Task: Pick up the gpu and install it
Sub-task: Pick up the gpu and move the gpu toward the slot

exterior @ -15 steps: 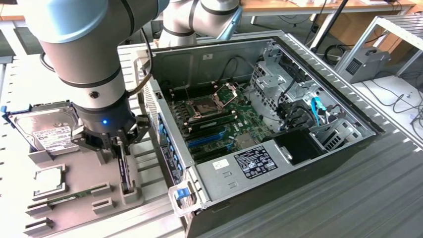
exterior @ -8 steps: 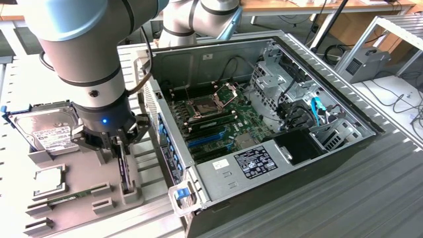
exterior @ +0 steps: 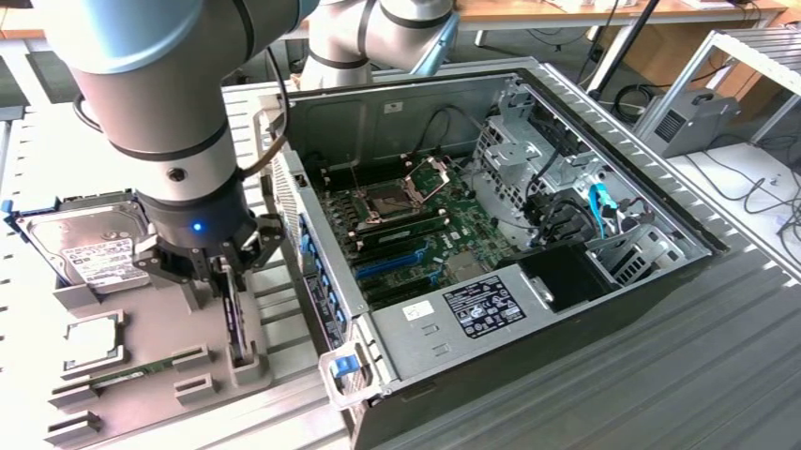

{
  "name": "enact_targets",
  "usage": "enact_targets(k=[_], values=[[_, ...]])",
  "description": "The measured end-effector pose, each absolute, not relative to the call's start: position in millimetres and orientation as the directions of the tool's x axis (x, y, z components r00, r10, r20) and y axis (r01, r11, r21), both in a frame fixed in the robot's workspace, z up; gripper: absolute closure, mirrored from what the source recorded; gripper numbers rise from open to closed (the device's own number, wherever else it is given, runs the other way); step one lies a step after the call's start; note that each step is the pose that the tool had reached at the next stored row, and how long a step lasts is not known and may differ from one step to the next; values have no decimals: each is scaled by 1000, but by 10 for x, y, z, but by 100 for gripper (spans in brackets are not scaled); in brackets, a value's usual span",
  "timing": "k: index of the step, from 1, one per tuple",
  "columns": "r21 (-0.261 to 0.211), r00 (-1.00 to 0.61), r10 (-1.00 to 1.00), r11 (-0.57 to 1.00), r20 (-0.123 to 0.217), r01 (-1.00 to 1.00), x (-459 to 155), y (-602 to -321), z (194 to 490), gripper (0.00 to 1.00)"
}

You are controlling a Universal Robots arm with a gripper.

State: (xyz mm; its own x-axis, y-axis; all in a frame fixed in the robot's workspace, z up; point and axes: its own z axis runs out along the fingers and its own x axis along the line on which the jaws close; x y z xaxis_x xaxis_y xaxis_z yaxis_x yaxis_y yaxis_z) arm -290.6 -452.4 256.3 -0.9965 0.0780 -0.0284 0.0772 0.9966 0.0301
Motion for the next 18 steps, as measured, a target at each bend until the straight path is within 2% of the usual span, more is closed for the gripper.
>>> enact_targets(k=[18], values=[[30,-997,78,997,-28,77,-2906,-4523,2629,71]])
